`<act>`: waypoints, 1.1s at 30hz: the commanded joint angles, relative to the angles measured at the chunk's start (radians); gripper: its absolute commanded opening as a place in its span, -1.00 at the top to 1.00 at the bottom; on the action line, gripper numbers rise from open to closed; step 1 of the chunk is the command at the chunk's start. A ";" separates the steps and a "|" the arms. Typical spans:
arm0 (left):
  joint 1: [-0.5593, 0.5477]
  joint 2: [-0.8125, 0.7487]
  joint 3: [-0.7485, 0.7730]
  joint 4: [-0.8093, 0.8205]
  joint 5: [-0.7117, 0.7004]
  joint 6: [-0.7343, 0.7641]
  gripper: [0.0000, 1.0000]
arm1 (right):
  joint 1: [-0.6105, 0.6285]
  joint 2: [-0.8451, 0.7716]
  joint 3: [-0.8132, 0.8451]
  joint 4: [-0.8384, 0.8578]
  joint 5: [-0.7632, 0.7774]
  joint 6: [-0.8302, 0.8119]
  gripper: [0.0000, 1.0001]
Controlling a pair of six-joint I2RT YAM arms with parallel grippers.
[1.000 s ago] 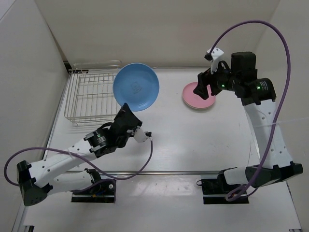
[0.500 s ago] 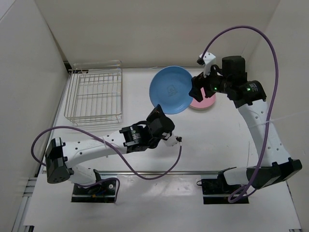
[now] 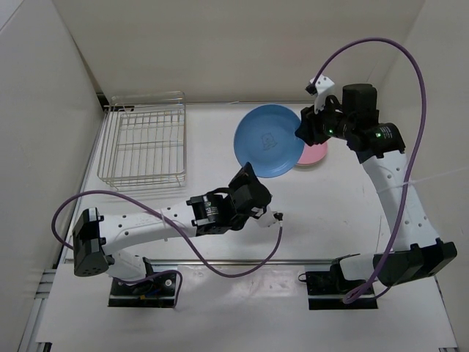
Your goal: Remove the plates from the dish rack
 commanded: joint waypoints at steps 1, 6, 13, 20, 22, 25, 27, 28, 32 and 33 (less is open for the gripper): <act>-0.005 -0.014 0.018 0.061 -0.022 -0.004 0.79 | -0.008 -0.007 -0.020 0.049 -0.078 0.041 0.15; -0.005 -0.025 -0.023 0.149 -0.022 0.007 0.79 | -0.054 0.015 -0.020 0.049 -0.249 0.095 0.27; 0.016 -0.045 -0.046 0.174 -0.022 0.016 0.66 | -0.111 0.024 -0.040 0.049 -0.309 0.127 1.00; 0.059 -0.031 0.024 0.183 -0.001 -0.067 0.08 | -0.165 0.015 -0.086 0.133 -0.150 0.223 1.00; 0.085 -0.004 0.102 0.174 -0.001 -0.107 -0.07 | -0.201 0.024 -0.086 0.162 -0.086 0.276 1.00; 0.127 0.035 0.257 0.090 -0.001 -0.202 -0.17 | -0.266 0.068 -0.086 0.175 0.006 0.319 1.00; 0.156 0.056 0.337 0.039 -0.001 -0.249 -0.17 | -0.321 0.122 -0.062 0.175 0.018 0.332 1.00; 0.191 0.085 0.435 -0.002 -0.011 -0.312 -0.15 | -0.339 0.144 -0.049 0.161 -0.021 0.332 1.00; 0.332 0.119 0.635 -0.202 0.042 -0.516 -0.03 | -0.419 0.306 0.029 0.129 -0.085 0.342 1.00; 0.367 0.119 0.646 -0.223 0.057 -0.557 -0.06 | -0.419 0.332 0.061 0.129 -0.085 0.342 1.00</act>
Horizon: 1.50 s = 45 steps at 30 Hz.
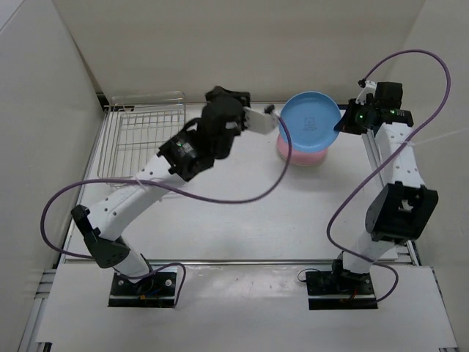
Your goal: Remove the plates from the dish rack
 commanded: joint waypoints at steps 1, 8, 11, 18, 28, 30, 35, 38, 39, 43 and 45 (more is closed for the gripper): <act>0.138 -0.011 0.083 -0.166 0.052 -0.251 -0.10 | -0.036 0.087 0.101 0.014 -0.034 0.032 1.00; 0.521 -0.078 0.154 -0.335 0.339 -0.601 -0.18 | -0.058 0.361 0.311 -0.053 -0.035 0.023 1.00; 0.612 -0.150 0.050 -0.298 0.443 -0.657 -0.24 | -0.058 0.424 0.363 -0.054 -0.023 0.012 1.00; 0.803 -0.348 -0.152 -0.272 0.653 -0.874 -0.26 | -0.058 0.533 0.363 -0.054 0.011 -0.031 1.00; 0.877 -0.413 -0.116 -0.307 0.773 -0.926 -0.32 | -0.047 0.596 0.385 -0.054 0.046 -0.051 1.00; 0.877 -0.413 -0.126 -0.307 0.786 -0.935 -0.32 | -0.038 0.607 0.374 -0.054 0.046 -0.060 1.00; 0.886 -0.422 -0.167 -0.307 0.796 -0.935 -0.32 | -0.028 0.607 0.365 -0.054 0.055 -0.069 1.00; 0.886 -0.422 -0.176 -0.298 0.815 -0.935 -0.30 | -0.019 0.607 0.365 -0.054 0.055 -0.069 1.00; 0.886 -0.422 -0.176 -0.298 0.815 -0.935 -0.30 | -0.010 0.618 0.365 -0.054 0.055 -0.069 1.00; 0.886 -0.422 -0.196 -0.298 0.815 -0.935 -0.30 | -0.010 0.618 0.365 -0.054 0.046 -0.069 1.00; 0.886 -0.422 -0.196 -0.298 0.824 -0.935 -0.27 | -0.001 0.618 0.365 -0.054 0.046 -0.069 1.00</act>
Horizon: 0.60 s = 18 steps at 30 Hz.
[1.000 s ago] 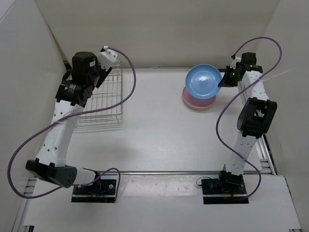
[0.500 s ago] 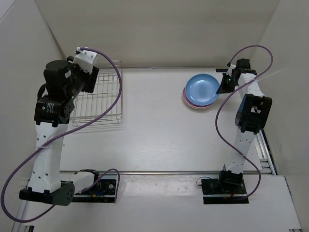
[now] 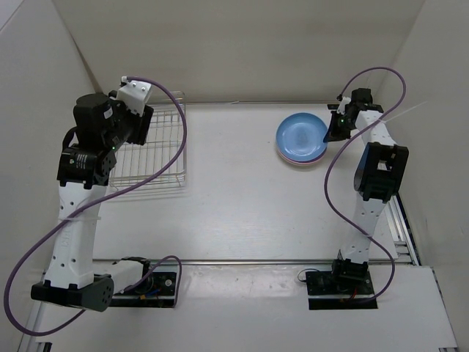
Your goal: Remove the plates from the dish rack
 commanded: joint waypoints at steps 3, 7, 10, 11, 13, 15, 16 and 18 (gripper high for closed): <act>0.007 -0.023 -0.007 0.008 0.040 -0.012 -0.27 | 0.006 0.003 0.023 0.001 -0.004 -0.013 1.00; 0.007 -0.023 -0.007 0.008 0.049 -0.012 -0.27 | 0.006 -0.006 0.013 -0.008 0.007 -0.033 0.80; 0.007 -0.023 -0.007 0.008 0.049 -0.012 -0.27 | 0.006 -0.017 -0.010 -0.008 0.007 -0.033 0.60; 0.007 -0.023 -0.016 0.008 0.049 -0.012 -0.25 | 0.006 -0.017 -0.010 -0.008 0.007 -0.042 0.55; 0.007 -0.023 -0.016 0.018 0.059 -0.012 -0.25 | 0.006 -0.028 -0.019 -0.008 0.007 -0.042 0.53; 0.007 -0.023 -0.016 0.018 0.060 -0.012 -0.25 | 0.006 -0.038 -0.019 -0.008 0.007 -0.042 0.42; 0.007 -0.023 -0.016 0.018 0.069 -0.012 -0.25 | 0.006 -0.049 -0.019 -0.008 0.017 -0.042 0.36; 0.007 -0.032 -0.036 0.018 0.069 -0.012 -0.25 | 0.006 -0.060 -0.019 -0.008 0.017 -0.053 0.15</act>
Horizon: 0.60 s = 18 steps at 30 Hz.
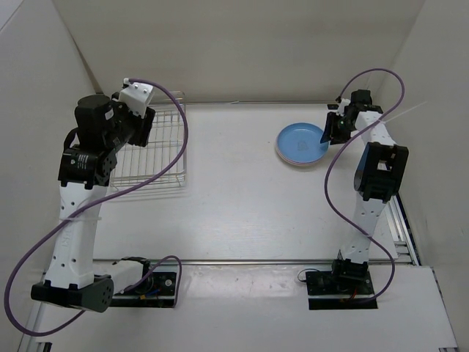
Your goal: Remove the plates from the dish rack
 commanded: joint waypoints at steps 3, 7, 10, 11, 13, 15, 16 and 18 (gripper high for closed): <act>0.007 -0.030 -0.044 0.016 0.027 -0.009 -0.25 | 0.004 -0.072 -0.003 -0.012 0.015 -0.023 -0.27; 0.016 -0.050 -0.088 0.026 0.027 -0.020 -0.25 | 0.004 -0.101 -0.003 -0.012 0.036 -0.032 -0.45; 0.057 -0.062 -0.139 0.068 0.049 -0.064 -0.25 | 0.004 -0.127 -0.026 -0.012 0.047 -0.032 -0.55; 0.068 -0.074 -0.186 0.082 0.049 -0.078 -0.33 | -0.006 -0.150 -0.026 -0.012 0.047 -0.032 -0.66; 0.105 -0.097 -0.241 0.109 0.049 -0.113 -0.76 | -0.039 -0.200 -0.061 -0.012 0.026 -0.032 -0.96; 0.137 -0.111 -0.324 0.151 0.072 -0.133 -0.99 | -0.063 -0.248 -0.086 -0.012 0.012 -0.023 -1.00; 0.171 -0.120 -0.347 0.160 0.081 -0.153 -0.99 | -0.092 -0.307 -0.124 -0.012 -0.023 -0.032 -1.00; 0.204 -0.120 -0.407 0.195 0.102 -0.176 -0.99 | -0.121 -0.378 -0.172 -0.012 -0.037 -0.042 -1.00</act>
